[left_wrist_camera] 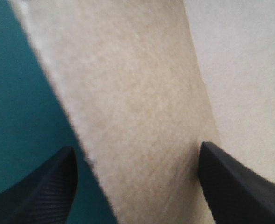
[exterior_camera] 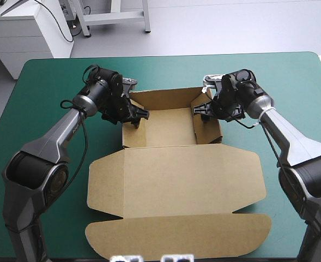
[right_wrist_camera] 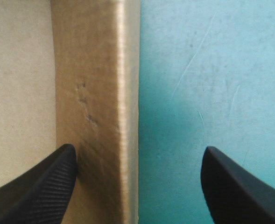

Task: Fold the box

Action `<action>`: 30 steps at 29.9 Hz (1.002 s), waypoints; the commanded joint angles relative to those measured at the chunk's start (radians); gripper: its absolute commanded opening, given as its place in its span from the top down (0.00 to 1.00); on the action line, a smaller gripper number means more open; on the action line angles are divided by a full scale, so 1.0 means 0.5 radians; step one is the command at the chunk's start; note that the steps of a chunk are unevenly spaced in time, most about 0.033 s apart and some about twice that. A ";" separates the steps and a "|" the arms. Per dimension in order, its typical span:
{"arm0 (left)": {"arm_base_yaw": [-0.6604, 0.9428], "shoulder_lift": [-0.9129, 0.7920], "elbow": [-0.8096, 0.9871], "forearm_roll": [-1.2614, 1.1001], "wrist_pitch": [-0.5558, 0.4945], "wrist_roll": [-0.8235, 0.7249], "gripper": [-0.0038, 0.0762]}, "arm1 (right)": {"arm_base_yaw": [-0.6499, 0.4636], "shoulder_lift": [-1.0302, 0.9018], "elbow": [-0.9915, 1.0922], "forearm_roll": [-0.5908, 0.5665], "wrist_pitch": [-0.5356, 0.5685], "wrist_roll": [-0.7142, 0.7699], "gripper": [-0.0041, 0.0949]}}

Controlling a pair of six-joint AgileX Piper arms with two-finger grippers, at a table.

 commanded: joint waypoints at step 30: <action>-0.020 -0.756 -0.525 0.174 0.112 0.114 0.95 | -0.008 -0.261 -0.365 -0.050 0.314 -0.215 0.26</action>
